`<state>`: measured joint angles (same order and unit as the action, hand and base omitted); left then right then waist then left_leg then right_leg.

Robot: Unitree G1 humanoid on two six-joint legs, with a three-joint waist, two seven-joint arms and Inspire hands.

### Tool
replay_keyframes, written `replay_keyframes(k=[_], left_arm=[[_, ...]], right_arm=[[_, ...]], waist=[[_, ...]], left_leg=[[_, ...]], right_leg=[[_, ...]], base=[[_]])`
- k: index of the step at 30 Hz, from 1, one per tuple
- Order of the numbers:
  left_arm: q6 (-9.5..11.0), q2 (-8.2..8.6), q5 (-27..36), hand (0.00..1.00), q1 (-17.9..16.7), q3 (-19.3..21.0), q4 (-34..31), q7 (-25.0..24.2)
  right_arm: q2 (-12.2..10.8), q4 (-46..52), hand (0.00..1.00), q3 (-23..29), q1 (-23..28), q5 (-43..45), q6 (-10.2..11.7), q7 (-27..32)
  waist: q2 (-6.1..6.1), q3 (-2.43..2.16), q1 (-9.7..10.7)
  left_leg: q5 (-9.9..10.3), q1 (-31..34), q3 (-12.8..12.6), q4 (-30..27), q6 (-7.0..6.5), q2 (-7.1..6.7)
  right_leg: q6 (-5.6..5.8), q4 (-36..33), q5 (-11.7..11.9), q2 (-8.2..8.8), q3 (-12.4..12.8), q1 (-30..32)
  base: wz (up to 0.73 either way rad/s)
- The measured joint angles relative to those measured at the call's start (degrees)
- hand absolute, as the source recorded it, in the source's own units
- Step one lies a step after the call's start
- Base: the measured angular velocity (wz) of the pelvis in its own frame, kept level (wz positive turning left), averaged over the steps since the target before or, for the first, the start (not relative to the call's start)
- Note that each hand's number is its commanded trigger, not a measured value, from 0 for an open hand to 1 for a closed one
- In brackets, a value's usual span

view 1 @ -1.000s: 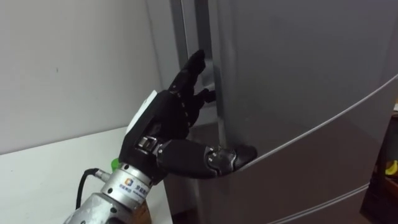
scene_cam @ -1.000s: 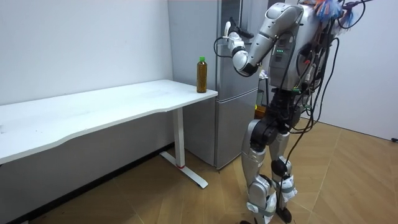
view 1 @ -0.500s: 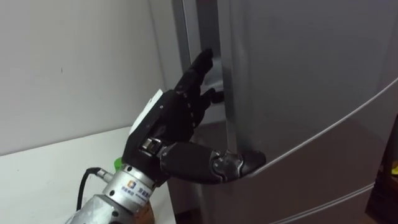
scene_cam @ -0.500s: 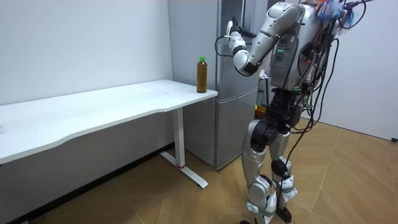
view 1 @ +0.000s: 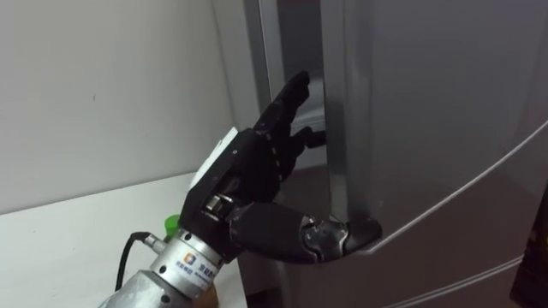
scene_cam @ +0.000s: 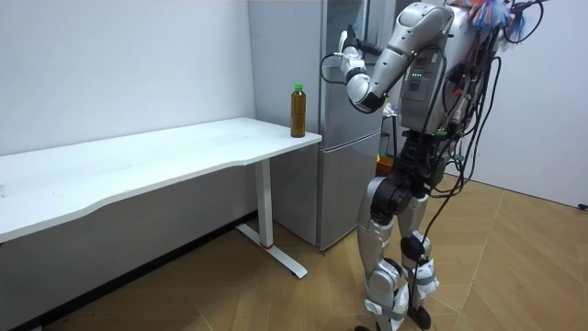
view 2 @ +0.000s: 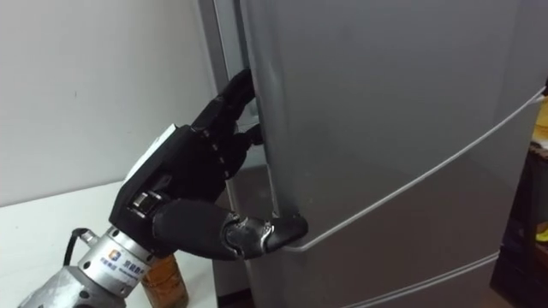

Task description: Put the bottle in the upper fridge

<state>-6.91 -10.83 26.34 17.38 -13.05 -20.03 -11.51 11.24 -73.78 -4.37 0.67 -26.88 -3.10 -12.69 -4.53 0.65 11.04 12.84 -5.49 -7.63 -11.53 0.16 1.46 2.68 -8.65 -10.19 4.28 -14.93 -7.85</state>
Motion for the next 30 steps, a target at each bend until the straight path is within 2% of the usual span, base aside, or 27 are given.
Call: replay_keyframes(k=[6, 10, 13, 17, 23, 27, 30], left_arm=[[0.32, 1.21, 0.15, 0.00, 0.01, -0.21, 0.00, -3.33], [0.98, 1.29, 0.17, 0.00, 0.02, -0.91, 0.01, -5.70], [1.15, 1.78, 0.36, 0.00, 0.04, -1.88, 0.04, -7.67], [1.10, 3.30, 0.46, 0.00, 0.42, -4.55, 0.27, -9.91], [-0.44, 2.52, -0.09, 0.00, 0.50, -7.93, 1.38, -14.10], [-1.59, 1.77, -0.45, 0.00, 0.50, -8.25, 2.13, -15.62], [-1.66, 0.98, -0.67, 0.00, 0.50, -8.29, 2.13, -16.71]], right_arm=[[-0.12, 0.00, 0.00, 0.02, 0.00, 0.02, 0.02, -0.06], [-0.14, 0.00, 0.00, 0.03, -0.01, 0.04, 0.08, -0.10], [-0.18, 0.00, 0.00, 0.02, -0.03, -0.05, 0.59, -0.11], [-0.14, -0.01, 0.00, 0.12, -0.06, -0.17, 0.61, -0.13], [-0.11, 0.03, 0.00, 1.39, -0.08, -0.04, 0.63, -0.57], [-0.12, 0.24, 0.00, 1.87, -0.13, -0.18, 0.58, -0.88], [-0.12, 0.26, 0.00, 2.29, -0.08, -0.19, 0.58, -1.26]], waist=[[0.26, -0.01, 0.06], [0.39, 0.01, 0.29], [0.40, 0.02, 1.06], [0.47, 0.07, 1.96], [0.53, 0.23, 3.71], [0.66, 0.31, 4.73], [0.72, 0.35, 4.78]], left_leg=[[-0.02, -0.02, -0.04, -0.16, -0.03, -0.03], [-0.02, -0.06, -0.12, -0.21, -0.04, -0.04], [-0.02, -0.13, -0.23, -0.21, -0.04, -0.04], [-0.02, -0.19, -0.40, -0.18, -0.04, -0.04], [-0.02, -0.18, -1.56, -0.12, -0.03, 0.22], [-0.02, -0.15, -1.87, -0.06, -0.03, 0.25], [-0.02, -0.17, -1.96, 0.11, -0.03, 0.25]], right_leg=[[0.02, -0.01, 0.01, 0.06, -0.07, 0.44], [0.02, -0.01, 0.02, 0.07, 0.13, 0.47], [0.02, -0.01, 0.02, 0.07, 0.36, 0.49], [0.02, -0.02, 0.01, 0.04, 0.67, 0.56], [-0.05, -0.07, 0.06, -0.17, 1.86, 0.98], [-0.06, -0.05, 0.06, -0.23, 2.29, 1.44], [-0.06, -0.03, 0.06, -0.26, 2.48, 1.55]], base=[[0.01], [-0.01], [-0.03], [-0.02], [-0.10], [-0.07], [-0.03]])
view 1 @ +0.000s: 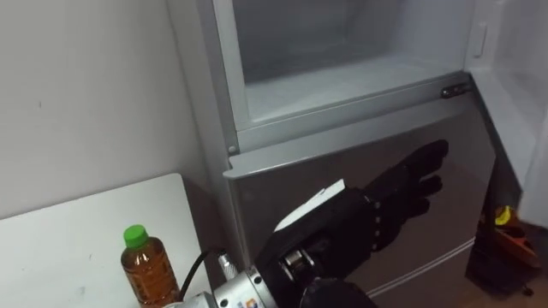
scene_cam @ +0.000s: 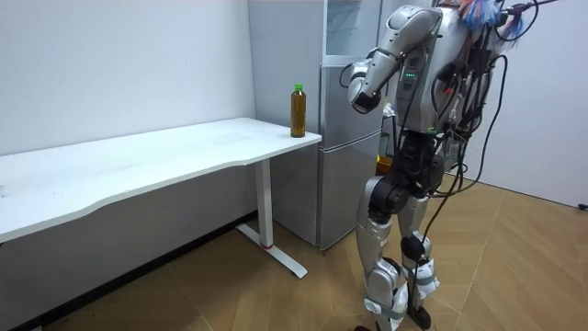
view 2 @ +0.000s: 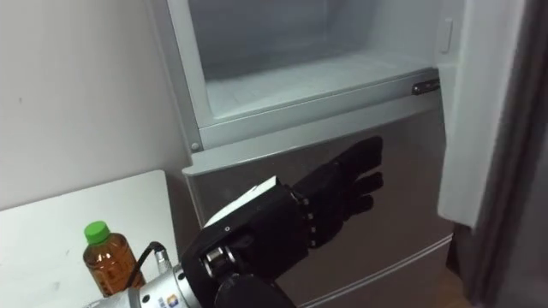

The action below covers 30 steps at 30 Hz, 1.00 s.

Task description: Put the bottle in the upper fridge

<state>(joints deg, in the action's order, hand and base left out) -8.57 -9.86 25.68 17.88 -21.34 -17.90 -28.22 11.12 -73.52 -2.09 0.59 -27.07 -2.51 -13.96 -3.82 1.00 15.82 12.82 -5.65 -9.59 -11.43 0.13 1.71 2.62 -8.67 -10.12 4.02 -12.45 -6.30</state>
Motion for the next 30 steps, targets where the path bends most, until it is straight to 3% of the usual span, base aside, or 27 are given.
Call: replay_keyframes(k=[8, 30], left_arm=[[-0.02, -1.08, -0.02, 0.00, 0.00, 0.00, 0.00, -0.26], [-0.27, -1.04, -1.61, 0.00, -0.03, -0.64, 2.25, -1.29]], right_arm=[[0.15, 0.00, 0.00, 0.09, -0.10, 0.36, 0.00, -0.72], [0.21, -0.16, 0.00, 0.77, 0.18, 0.32, -0.01, -1.23]], waist=[[-0.02, -0.01, 0.01], [-0.11, -0.06, -0.08]], left_leg=[[0.00, 0.28, -0.10, 0.00, 0.00, 0.00], [0.00, 0.07, -0.09, 0.02, 0.00, 0.04]], right_leg=[[0.00, 0.07, 0.00, 0.00, -0.14, -0.10], [0.00, 0.05, 0.00, -0.06, -0.06, -0.59]], base=[[0.00], [0.00]])
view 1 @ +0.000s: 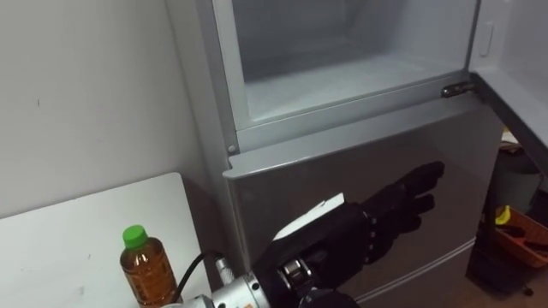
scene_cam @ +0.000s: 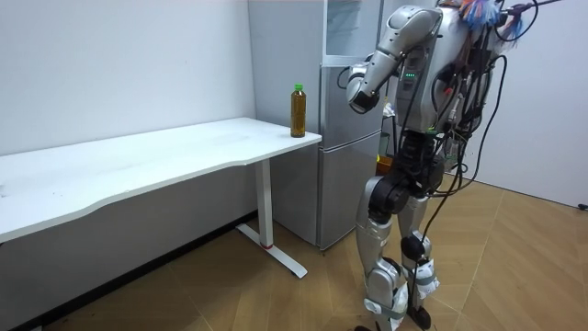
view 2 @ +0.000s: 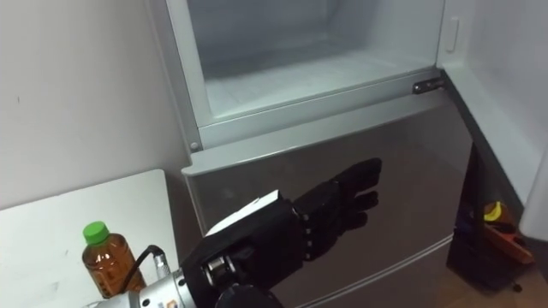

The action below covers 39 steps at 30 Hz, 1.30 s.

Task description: Put the bottle in the upper fridge

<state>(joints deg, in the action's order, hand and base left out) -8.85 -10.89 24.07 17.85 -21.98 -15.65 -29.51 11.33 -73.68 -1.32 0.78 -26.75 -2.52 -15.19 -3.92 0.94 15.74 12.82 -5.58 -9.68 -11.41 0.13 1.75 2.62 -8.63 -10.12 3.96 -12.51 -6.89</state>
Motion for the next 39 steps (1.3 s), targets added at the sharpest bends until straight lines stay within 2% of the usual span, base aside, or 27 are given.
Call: replay_keyframes(k=[4, 10, 14, 19, 22, 24, 25, 26, 27, 28, 29, 30, 33, 37, 39], left_arm=[[0.00, 0.02, -0.01, 0.00, 0.00, -0.35, 0.51, -0.22], [-0.10, 0.06, -0.13, 0.00, -0.77, -3.22, 2.36, -0.87], [-0.12, 0.02, -0.88, 0.00, -5.36, -5.35, 3.53, -0.96], [-1.22, -1.77, -4.87, 0.00, -10.28, -6.06, 6.70, -1.48], [-1.30, -1.88, -7.69, 0.00, -14.43, -5.55, 10.13, -1.19], [-1.48, -1.75, -8.91, 0.00, -16.63, -5.54, 12.66, -1.14], [-1.52, -1.70, -9.37, 0.00, -17.27, -5.42, 13.06, -1.08], [-1.55, -1.70, -10.51, 0.00, -19.17, -4.75, 13.04, -1.01], [-1.55, -1.70, -11.38, 0.00, -20.67, -4.20, 13.03, -1.01], [-1.54, -1.70, -11.51, 0.00, -21.47, -3.85, 13.09, -1.01], [-1.49, -1.67, -12.23, 0.00, -22.76, -2.88, 13.46, -1.01], [-1.38, -1.78, -12.56, 0.00, -24.04, -1.77, 14.59, -0.95], [-1.23, -1.86, -12.66, 0.00, -26.95, 0.60, 20.07, 0.23], [-1.22, -1.47, -14.77, 0.00, -28.56, 2.36, 25.92, 3.17], [-0.29, -1.07, -14.84, 0.00, -29.41, 3.28, 29.50, 5.12]], right_arm=[[-0.02, -0.11, 0.00, 0.21, 0.03, -0.03, 0.00, 0.00], [-0.17, -0.11, 0.00, 0.01, 0.10, -0.54, 0.02, 0.05], [-0.23, -0.05, 0.00, -0.45, -0.03, -0.50, 0.07, 0.77], [-0.35, 0.01, 0.00, -1.04, -0.13, -0.54, 0.01, 1.44], [-0.91, 0.13, 0.00, -1.33, 0.06, -0.83, 0.07, 2.06], [-1.54, 0.17, 0.00, -1.36, 0.27, -1.08, 0.13, 2.62], [-1.72, 0.17, 0.00, -1.38, 0.33, -1.08, 0.11, 2.62], [-2.16, 0.37, 0.00, -1.38, 0.62, -0.96, 0.10, 2.60], [-2.38, 0.79, 0.00, -1.35, 1.18, -0.89, 0.13, 2.47], [-2.46, 0.79, 0.00, -1.35, 1.34, -0.93, 0.13, 2.43], [-2.66, 0.80, 0.00, -1.32, 1.60, -0.92, 0.19, 2.41], [-2.75, 0.80, 0.00, -1.29, 1.73, -0.91, 0.19, 2.31], [-2.70, 0.90, 0.00, -1.24, 2.02, -0.61, 0.17, 1.96], [-2.55, 1.28, 0.00, -1.33, 2.32, 0.08, 0.05, 1.91], [-2.47, 1.49, 0.00, -1.33, 2.43, 0.47, 0.05, 1.88]], waist=[[-0.07, -0.02, 0.03], [-0.06, -0.02, -0.13], [0.04, 0.03, -0.19], [0.41, 0.06, -0.47], [1.23, 0.09, -0.81], [2.29, 0.28, -1.94], [2.63, 0.19, -2.28], [3.30, -0.18, -2.88], [3.82, -0.33, -3.77], [4.11, -0.41, -4.09], [4.35, -0.45, -5.26], [4.26, -0.61, -6.12], [4.21, -0.68, -7.03], [3.85, -0.56, -8.24], [3.65, -0.67, -8.49]], left_leg=[[0.00, -0.07, 0.01, 0.02, 0.00, 0.01], [0.00, -0.04, 0.01, 0.10, 0.00, 0.02], [-0.01, -0.09, 0.01, 0.09, 0.01, 0.03], [-0.01, -0.10, 0.27, 0.12, 0.01, 0.03], [-0.03, -0.08, 0.35, 0.19, 0.05, 0.07], [-0.03, 0.07, 0.37, 0.16, 0.05, 0.08], [-0.03, 0.15, 0.36, 0.16, 0.05, 0.09], [-0.03, 0.41, 0.39, 0.09, 0.05, 0.14], [-0.03, 0.62, 0.38, 0.03, 0.06, 0.17], [-0.03, 0.87, 0.41, 0.00, 0.05, 0.17], [-0.03, 1.06, 0.46, 0.00, 0.05, 0.16], [-0.03, 1.27, 0.50, 0.03, 0.06, 0.17], [-0.02, 1.42, 0.83, 0.04, 0.07, 0.17], [-0.02, 1.80, 1.09, 0.10, 0.08, 0.17], [-0.02, 1.60, 1.19, 0.12, 0.08, 0.16]], right_leg=[[0.00, 0.00, 0.00, -0.02, 0.02, -0.05], [0.00, 0.03, 0.00, -0.03, -0.11, 0.00], [-0.01, 0.00, 0.00, -0.07, -0.27, 0.09], [-0.01, 0.00, 0.00, -0.07, -0.28, 0.36], [-0.03, 0.00, -0.01, -0.10, -0.33, 0.26], [-0.05, -0.09, 0.01, -0.10, -0.46, 0.38], [-0.05, -0.13, 0.01, -0.09, -0.73, 0.52], [-0.07, -0.13, 0.02, -0.09, -0.93, 0.92], [-0.13, -0.11, 0.06, -0.11, -0.93, 1.08], [-0.13, -0.10, 0.06, -0.10, -1.01, 1.12], [-0.15, -0.11, 0.08, -0.09, -1.05, 1.12], [-0.16, -0.10, 0.09, -0.10, -1.18, 0.95], [-0.17, -0.11, 0.09, -0.08, -1.73, 0.84], [-0.20, -0.18, 0.11, -0.10, -2.12, 1.05], [-0.20, -0.23, 0.11, -0.09, -2.43, 0.72]], base=[[0.00], [0.00], [0.00], [0.01], [0.00], [0.00], [0.03], [0.00], [0.04], [0.00], [0.04], [0.03], [0.08], [0.06], [0.07]])
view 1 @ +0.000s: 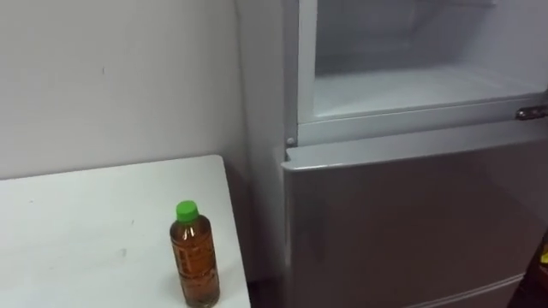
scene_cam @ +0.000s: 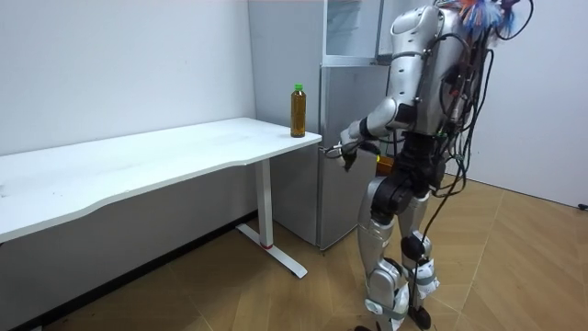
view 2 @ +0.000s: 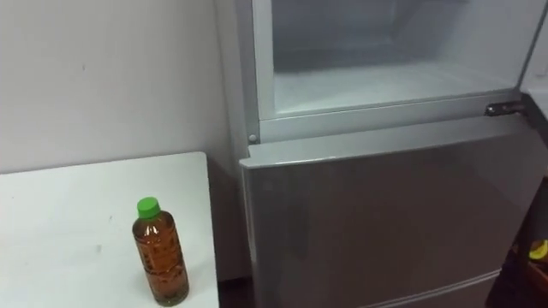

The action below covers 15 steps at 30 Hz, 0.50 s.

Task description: Put the bottle in the upper fridge

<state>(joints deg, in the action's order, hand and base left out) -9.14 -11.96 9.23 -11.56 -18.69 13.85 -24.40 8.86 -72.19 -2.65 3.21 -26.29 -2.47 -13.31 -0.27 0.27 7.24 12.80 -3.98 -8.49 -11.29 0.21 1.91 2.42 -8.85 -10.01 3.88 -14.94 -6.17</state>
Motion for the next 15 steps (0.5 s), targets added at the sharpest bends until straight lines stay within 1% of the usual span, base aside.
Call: replay_keyframes(k=[1, 3, 4, 6, 8, 10, 11, 13, 14, 15], left_arm=[[0.47, 0.04, -0.21, 0.00, -0.04, 0.04, 1.23, 0.49], [2.04, 0.54, -1.84, 0.00, -0.12, 0.58, 5.71, 1.74], [2.23, 0.53, -2.45, 0.00, -0.33, 0.66, 6.34, 2.02], [3.84, 0.83, -4.90, 0.00, -1.22, 1.58, 8.63, 2.42], [5.00, 1.26, -6.24, 0.00, -2.07, 3.12, 11.31, 2.58], [5.05, 1.33, -7.50, 0.00, -2.39, 4.43, 13.80, 3.14], [5.07, 1.34, -7.73, 0.00, -3.14, 5.09, 14.67, 3.95], [5.70, 1.71, -7.72, 0.00, -4.19, 6.57, 16.12, 5.32], [6.27, 2.23, -7.71, 0.00, -4.39, 7.39, 17.88, 6.33], [6.94, 2.39, -7.67, 0.00, -4.41, 7.50, 19.68, 7.68]], right_arm=[[0.00, 0.23, 0.00, 0.00, 0.06, 0.38, 0.01, 0.00], [-0.02, 1.15, 0.00, -0.01, 0.37, 2.06, 0.47, 0.00], [-0.03, 1.19, 0.00, -0.04, 0.36, 2.19, 0.57, 0.00], [0.02, 1.91, 0.00, -0.02, 1.09, 2.83, 0.63, 0.00], [0.28, 3.18, 0.00, 0.03, 1.67, 4.31, 0.66, -0.01], [0.32, 3.85, 0.00, 0.03, 2.49, 4.99, 1.27, -0.06], [0.36, 3.93, 0.00, 0.02, 2.55, 5.31, 1.28, -0.05], [0.30, 4.32, 0.00, 0.02, 2.59, 5.98, 1.32, -0.06], [0.25, 4.32, 0.00, 0.04, 2.66, 6.02, 1.37, -0.02], [0.24, 4.32, 0.00, -0.02, 2.66, 6.02, 1.51, 0.00]], waist=[[-0.09, 0.03, -0.02], [-0.15, 0.07, -0.05], [-0.15, 0.07, -0.23], [-0.07, 0.08, -1.46], [0.03, 0.03, -2.06], [0.18, 0.00, -2.83], [0.23, -0.04, -3.16], [0.24, -0.06, -3.19], [0.22, -0.07, -3.19], [0.21, -0.07, -3.29]], left_leg=[[0.00, -0.05, 0.01, -0.02, 0.00, 0.00], [-0.01, -0.21, 0.03, 0.02, 0.02, 0.06], [0.00, -0.18, 0.13, 0.01, 0.03, 0.07], [0.00, -0.12, 0.20, -0.04, 0.04, 0.07], [0.00, 0.17, 0.36, -0.10, 0.03, 0.07], [-0.01, 0.33, 0.63, -0.51, 0.05, 0.05], [-0.02, 0.38, 0.72, -0.52, 0.05, 0.03], [-0.02, 0.40, 0.84, -0.50, 0.05, -0.02], [-0.02, 0.39, 0.95, -0.49, 0.05, -0.09], [-0.02, 0.40, 0.98, -0.43, 0.05, -0.14]], right_leg=[[0.00, -0.03, 0.00, 0.01, -0.09, -0.08], [-0.01, -0.09, 0.00, 0.02, -0.25, -0.24], [-0.02, -0.12, 0.01, 0.01, -0.31, -0.26], [-0.04, -0.19, 0.02, 0.03, -0.38, -0.24], [-0.04, -0.10, 0.03, 0.07, -0.58, -0.17], [-0.07, 0.01, 0.05, 0.07, -0.83, 0.18], [-0.07, 0.02, 0.04, 0.08, -0.89, 0.19], [-0.05, 0.13, 0.00, 0.10, -0.99, 0.13], [-0.01, 0.16, -0.03, 0.13, -1.04, 0.04], [0.00, 0.17, -0.04, 0.14, -1.02, 0.05]], base=[[0.04], [0.03], [0.00], [0.00], [0.06], [0.07], [0.03], [0.02], [0.03], [0.00]])
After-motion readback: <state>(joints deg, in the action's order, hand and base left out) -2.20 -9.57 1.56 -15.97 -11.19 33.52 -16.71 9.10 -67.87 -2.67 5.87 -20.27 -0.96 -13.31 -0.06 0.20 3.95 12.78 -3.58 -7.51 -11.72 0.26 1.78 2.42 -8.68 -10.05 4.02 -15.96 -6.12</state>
